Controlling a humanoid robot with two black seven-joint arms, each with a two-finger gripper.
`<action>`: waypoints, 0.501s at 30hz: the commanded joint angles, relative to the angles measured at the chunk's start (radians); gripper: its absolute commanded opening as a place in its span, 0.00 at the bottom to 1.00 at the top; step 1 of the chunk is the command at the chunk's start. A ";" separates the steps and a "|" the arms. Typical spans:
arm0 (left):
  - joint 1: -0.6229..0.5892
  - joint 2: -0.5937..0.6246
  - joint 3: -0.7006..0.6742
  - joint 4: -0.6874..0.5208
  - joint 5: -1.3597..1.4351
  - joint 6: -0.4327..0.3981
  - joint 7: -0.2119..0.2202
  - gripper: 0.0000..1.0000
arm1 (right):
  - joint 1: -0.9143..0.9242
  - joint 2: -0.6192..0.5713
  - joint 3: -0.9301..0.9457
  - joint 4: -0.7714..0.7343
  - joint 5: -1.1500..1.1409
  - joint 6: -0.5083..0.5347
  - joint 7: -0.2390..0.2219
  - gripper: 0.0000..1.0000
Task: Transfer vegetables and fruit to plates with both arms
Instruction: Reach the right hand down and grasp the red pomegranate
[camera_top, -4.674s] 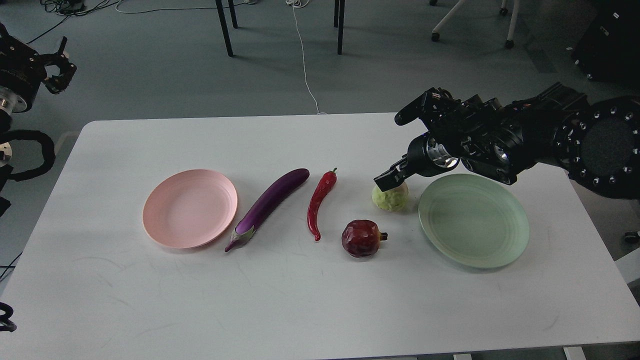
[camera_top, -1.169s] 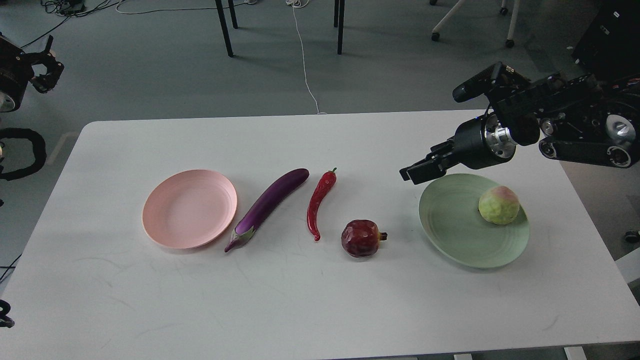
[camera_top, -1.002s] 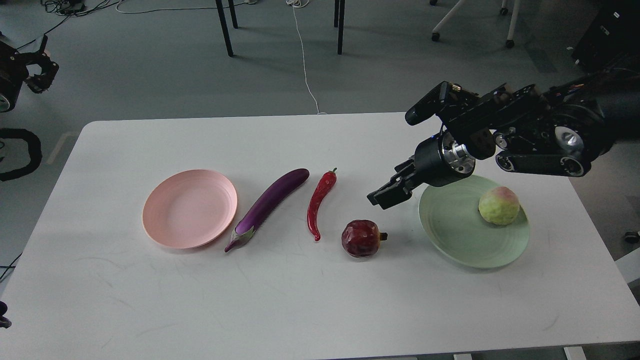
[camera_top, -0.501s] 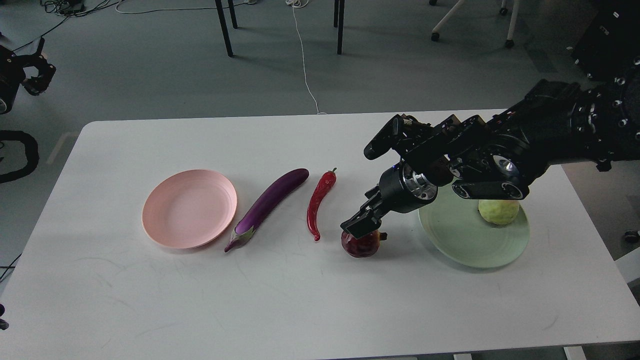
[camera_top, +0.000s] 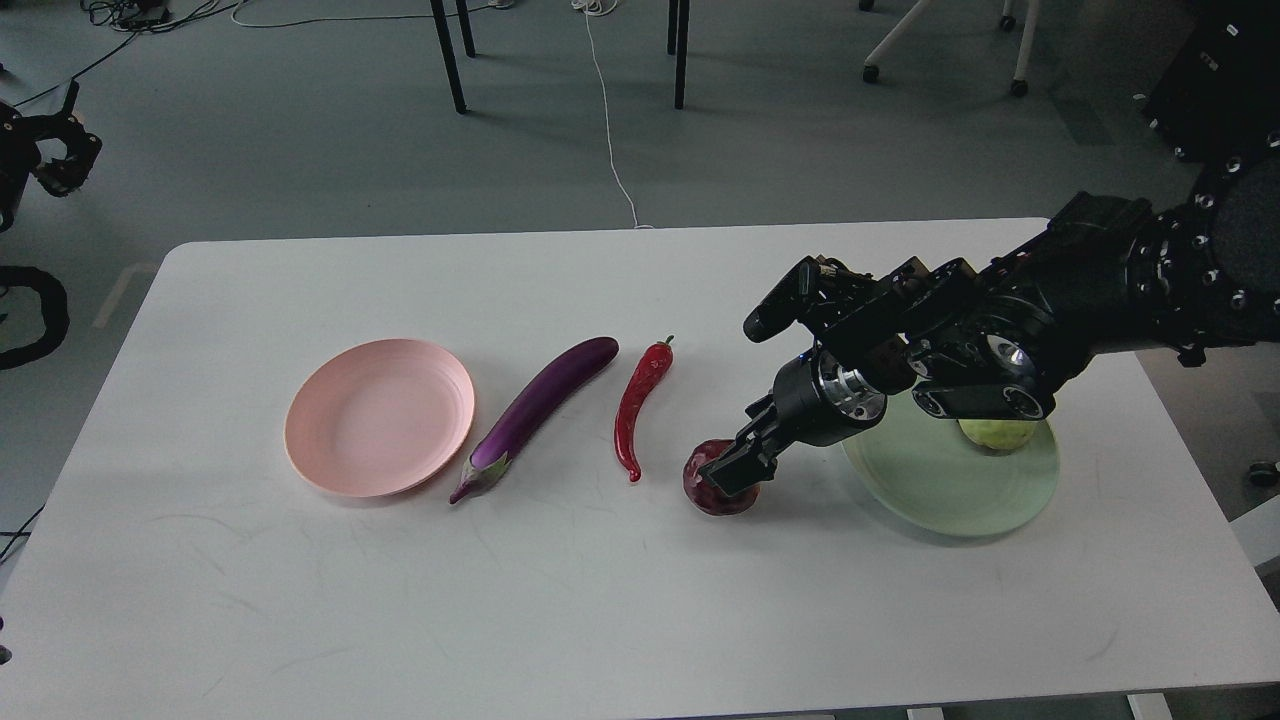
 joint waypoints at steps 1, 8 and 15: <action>0.000 -0.006 0.000 0.000 0.000 0.000 0.000 1.00 | -0.024 0.000 0.000 -0.017 0.002 -0.002 0.000 0.96; -0.002 -0.003 0.000 0.000 0.000 0.000 0.000 1.00 | -0.047 0.000 0.001 -0.034 0.005 -0.008 0.000 0.95; 0.001 -0.003 0.000 0.000 0.000 0.000 0.000 1.00 | -0.063 0.000 0.006 -0.034 0.005 -0.022 0.000 0.90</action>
